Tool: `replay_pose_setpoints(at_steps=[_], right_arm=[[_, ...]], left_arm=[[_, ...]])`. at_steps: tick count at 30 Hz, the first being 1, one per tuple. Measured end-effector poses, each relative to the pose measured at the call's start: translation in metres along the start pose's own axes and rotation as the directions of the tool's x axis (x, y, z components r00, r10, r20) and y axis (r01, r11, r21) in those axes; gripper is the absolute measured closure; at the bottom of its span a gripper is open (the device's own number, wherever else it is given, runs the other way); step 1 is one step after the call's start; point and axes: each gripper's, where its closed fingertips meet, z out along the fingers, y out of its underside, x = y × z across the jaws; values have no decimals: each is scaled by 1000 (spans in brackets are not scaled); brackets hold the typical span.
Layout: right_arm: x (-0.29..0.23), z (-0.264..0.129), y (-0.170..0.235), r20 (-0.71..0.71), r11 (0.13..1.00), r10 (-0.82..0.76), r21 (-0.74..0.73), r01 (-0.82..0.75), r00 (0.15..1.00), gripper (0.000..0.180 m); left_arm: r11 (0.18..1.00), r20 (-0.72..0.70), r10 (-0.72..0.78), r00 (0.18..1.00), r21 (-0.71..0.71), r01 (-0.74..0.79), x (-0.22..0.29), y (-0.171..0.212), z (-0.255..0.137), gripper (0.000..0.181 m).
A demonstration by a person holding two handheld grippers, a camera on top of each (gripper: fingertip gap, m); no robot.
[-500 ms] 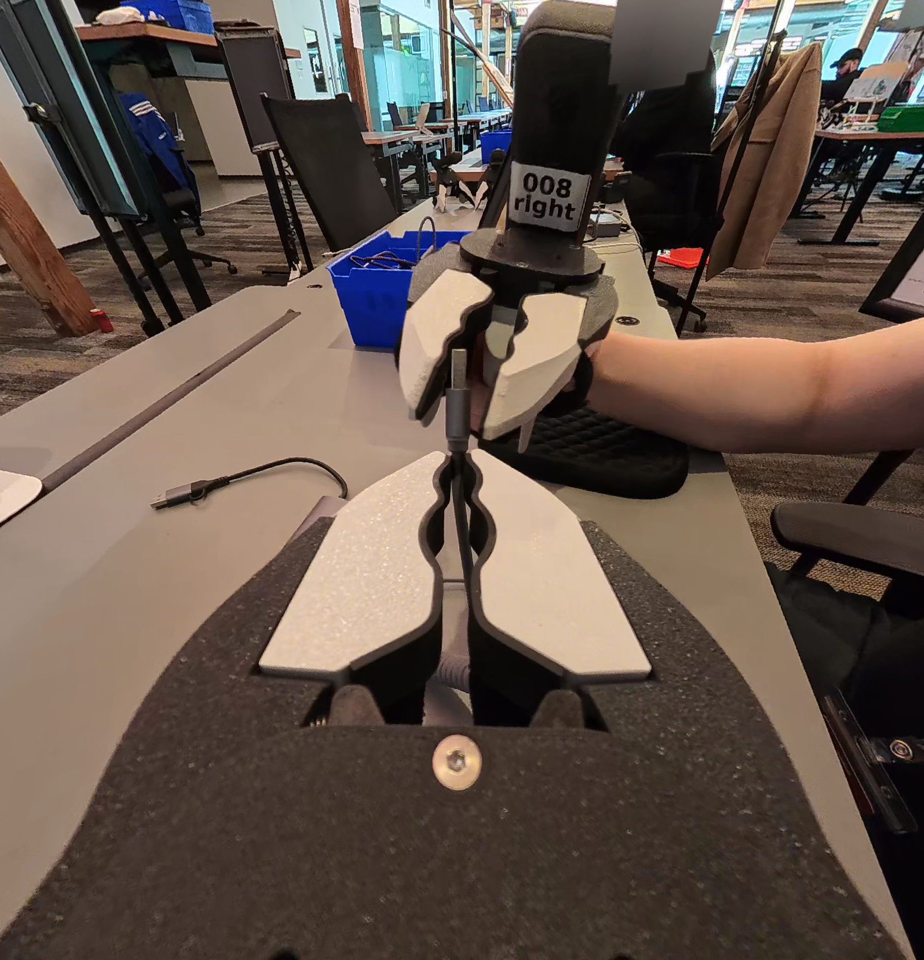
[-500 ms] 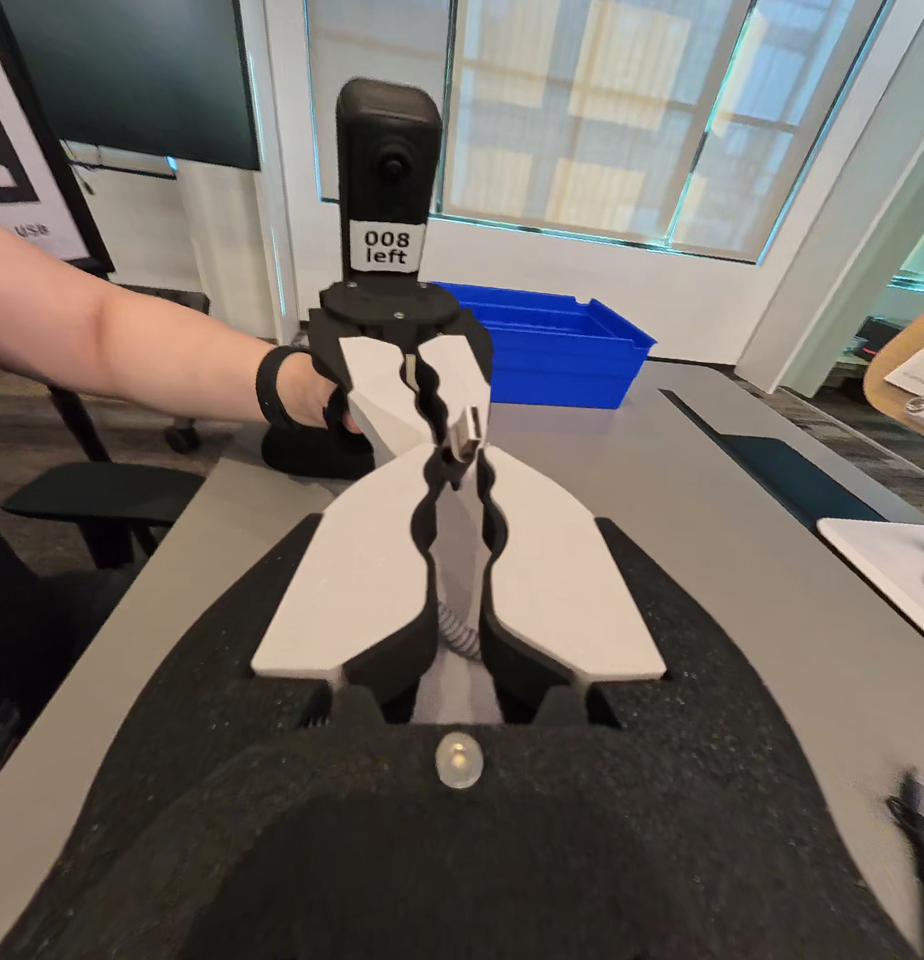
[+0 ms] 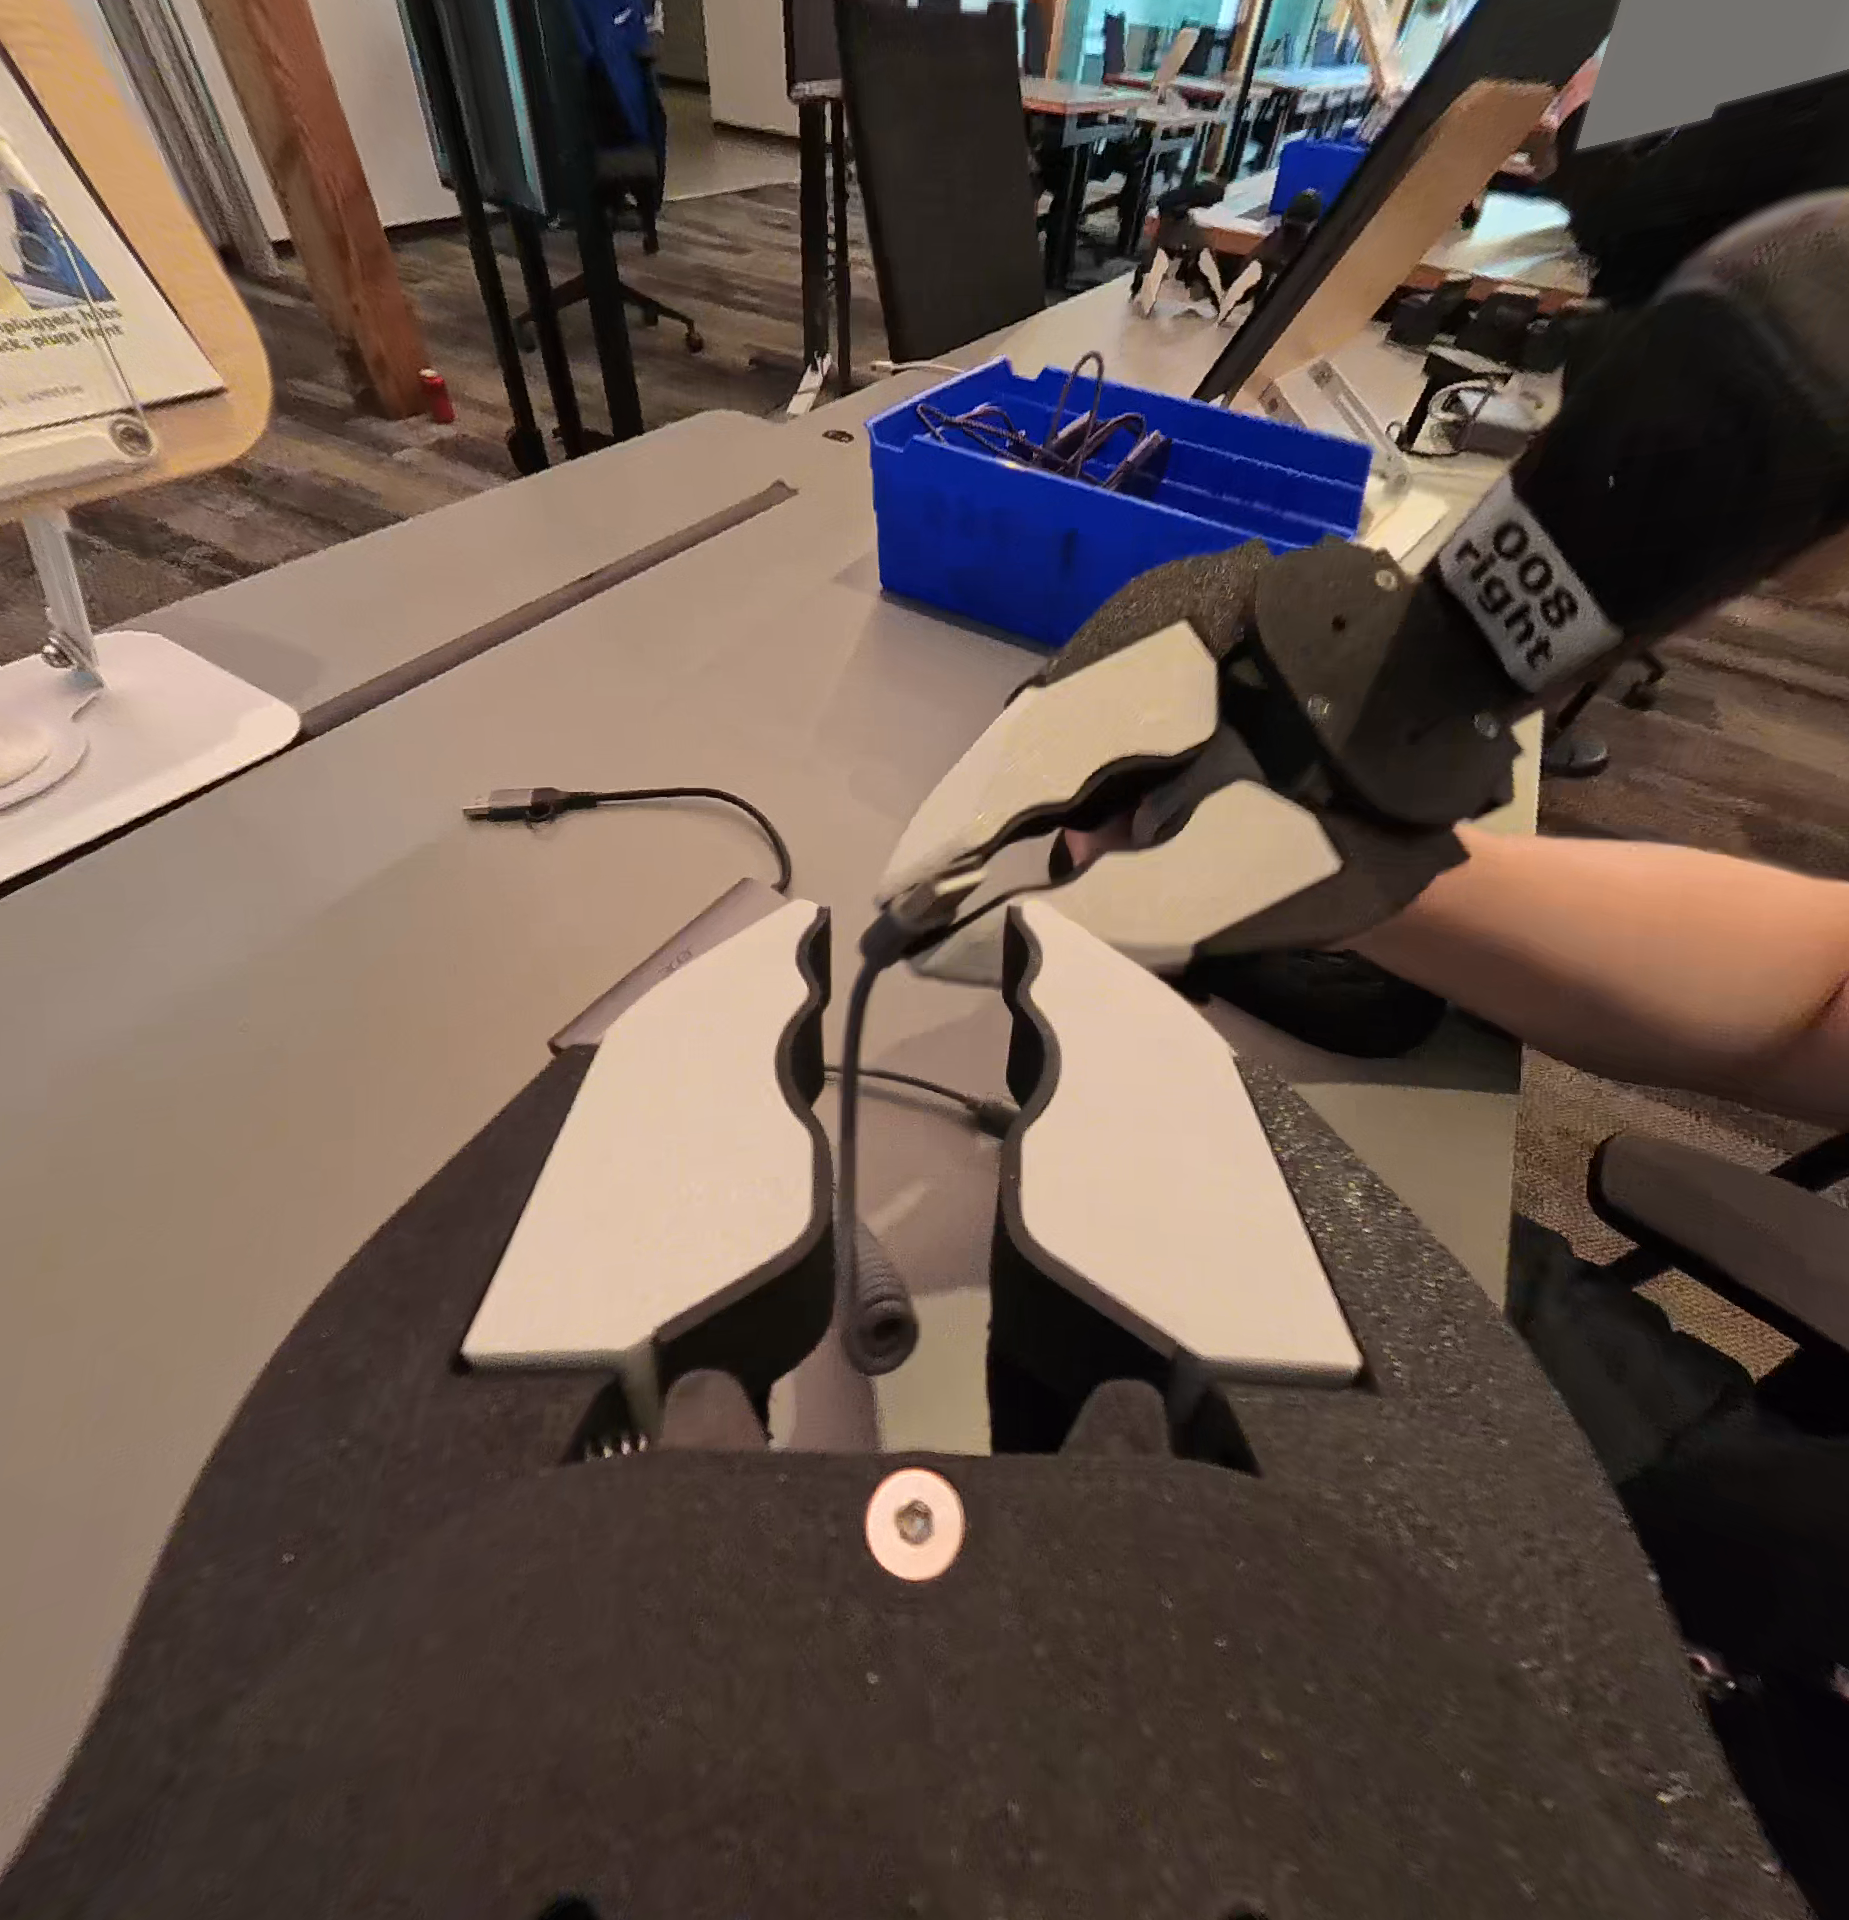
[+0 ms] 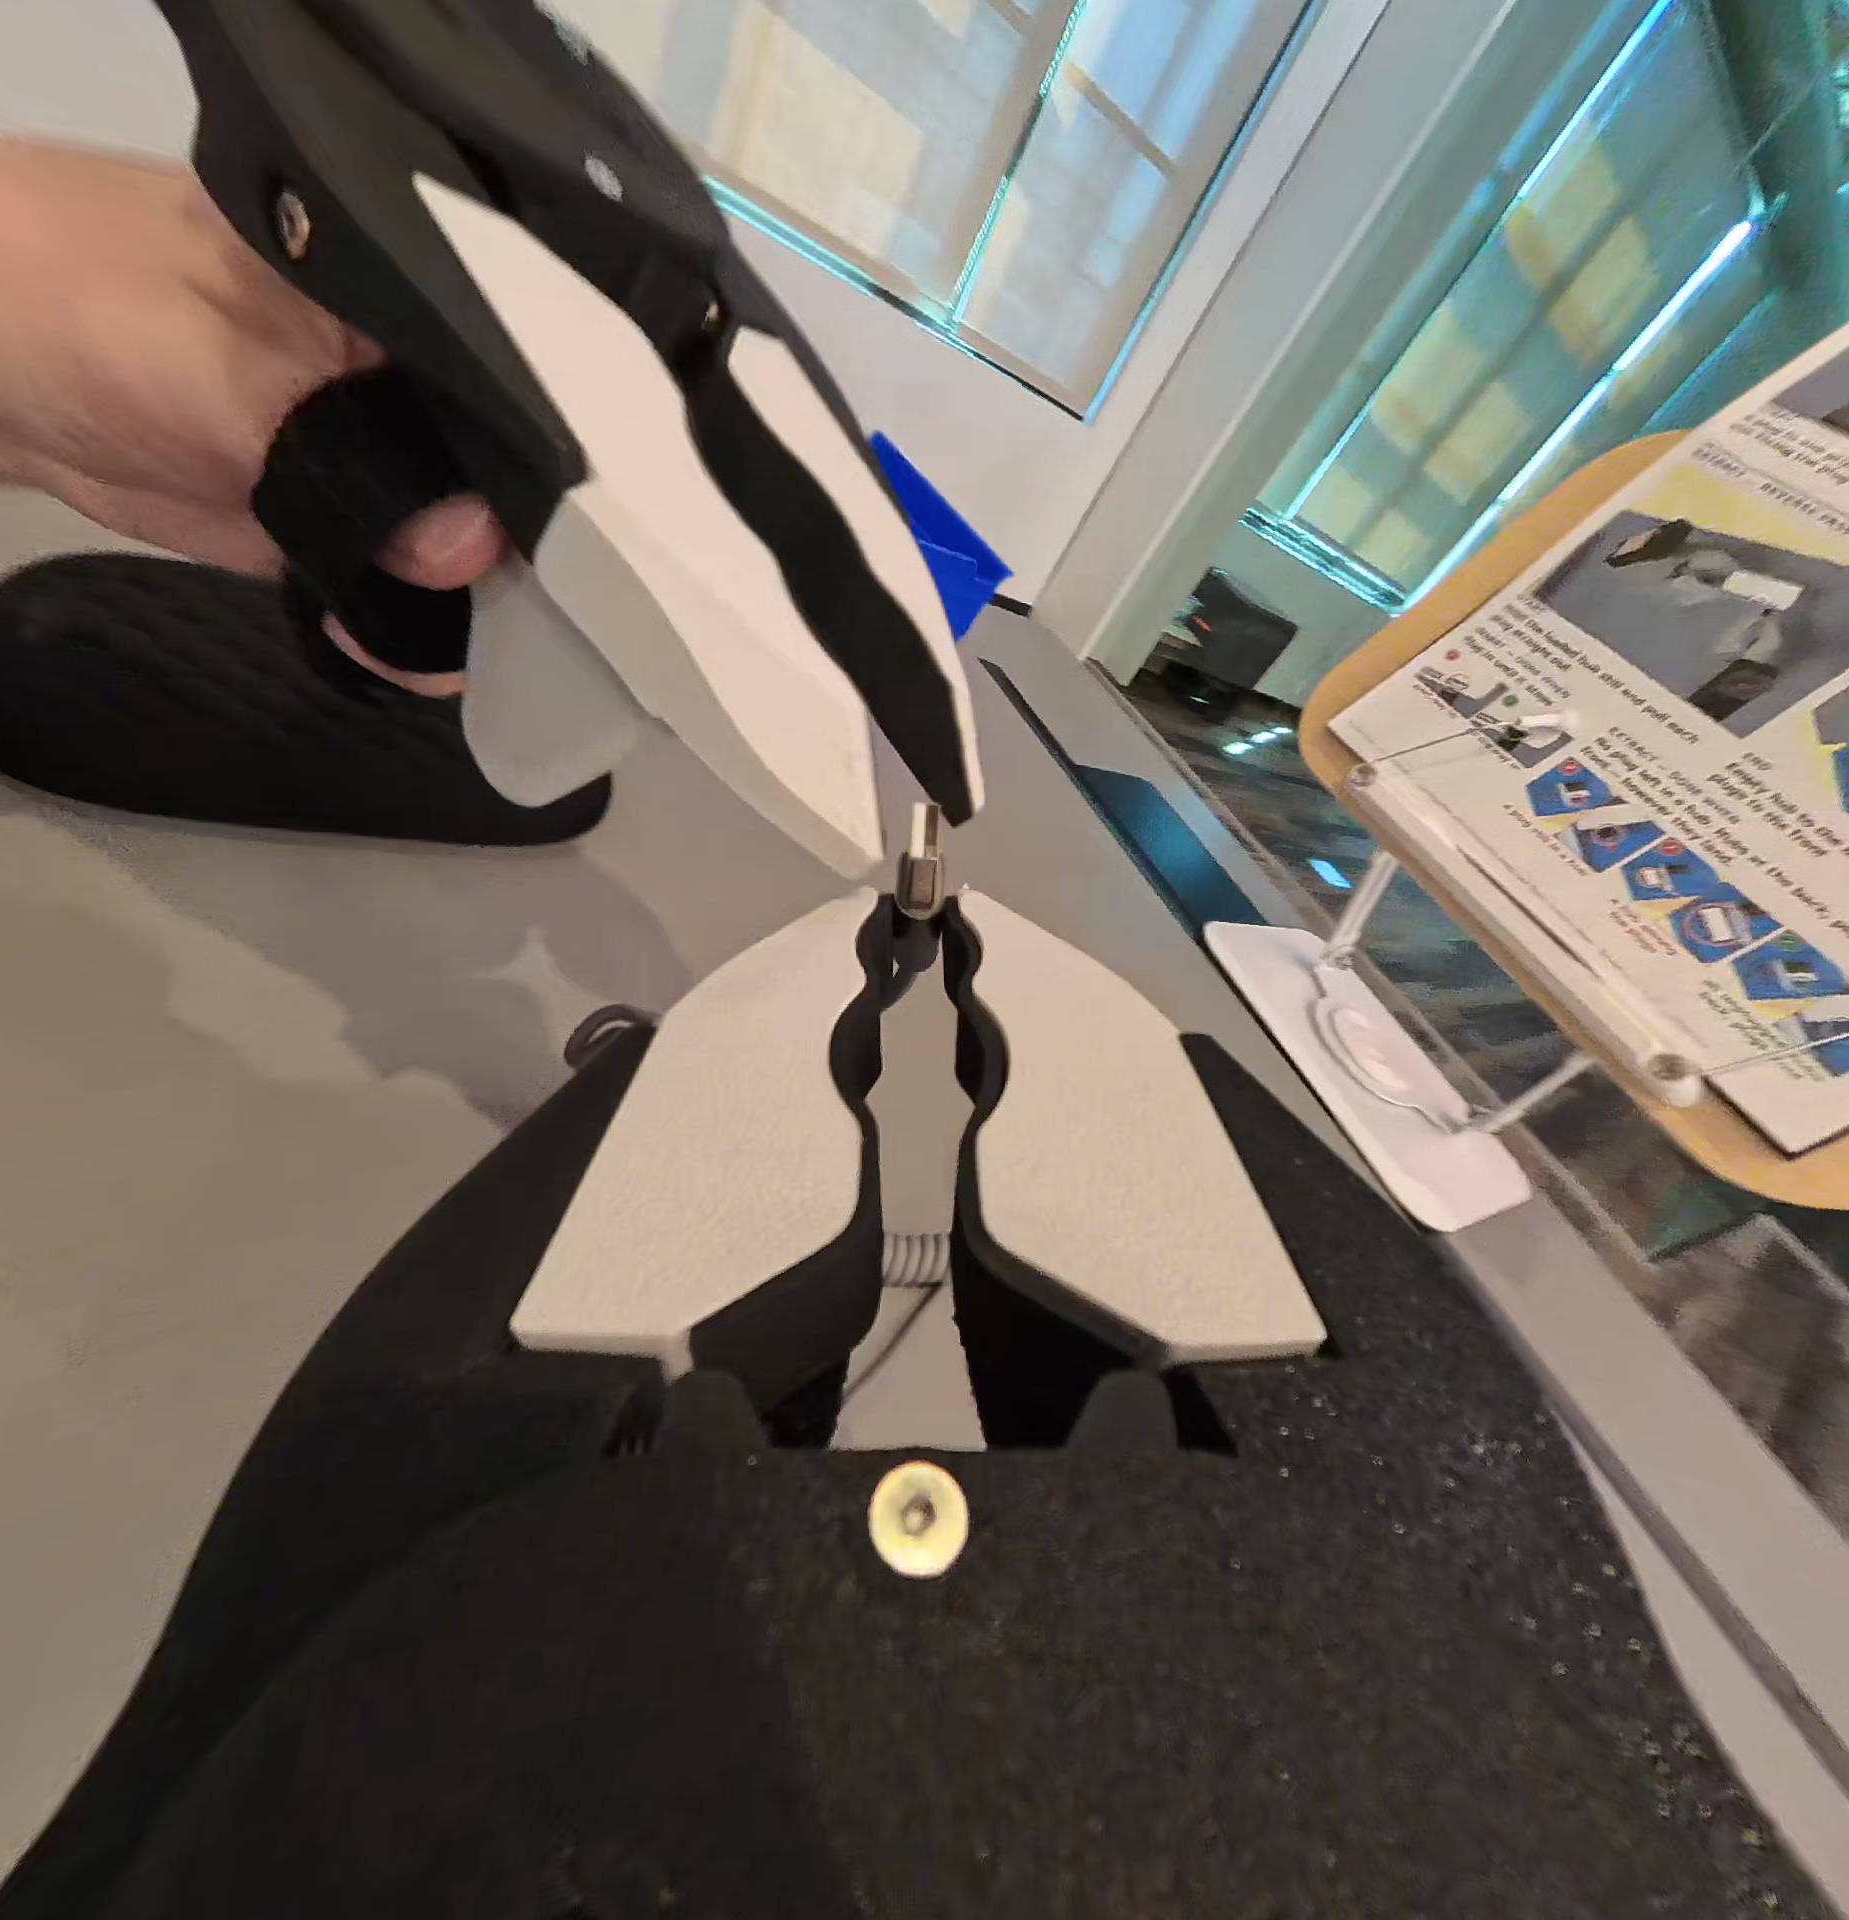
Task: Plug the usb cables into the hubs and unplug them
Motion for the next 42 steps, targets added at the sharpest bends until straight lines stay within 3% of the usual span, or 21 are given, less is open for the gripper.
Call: replay_pose_setpoints(at_steps=[4, 12, 18, 26, 32, 39, 42], right_arm=[[1, 8, 10, -77, 994, -82, -75, 76, 994, 171], [-9, 7, 10, -113, 984, -166, -80, 158, 980, 171], [-27, 15, 21, -162, 960, -251, -164, 225, 954, 171], [-38, 23, 27, -129, 979, -167, -138, 149, 978, 171], [-50, 30, 47, -72, 979, -100, -186, 85, 992, 155], [-63, 38, 46, 68, 988, 77, -141, -67, 995, 147], [-75, 36, 34, 209, 984, 169, -82, -155, 963, 144]], left_arm=[[994, 97, 19, 995, -110, -8, -2, 10, 6, 154], [990, 145, -45, 988, -128, 64, -3, 17, 2, 166], [975, 196, -75, 978, -191, 114, -5, 40, -5, 166], [967, 126, -164, 978, -178, 185, -9, 54, -10, 167], [962, 84, -197, 977, -175, 209, -7, 63, -16, 168], [969, 60, -176, 983, -168, 183, -1, 64, -24, 168], [974, 44, -148, 988, -165, 153, 3, 63, -28, 168]])
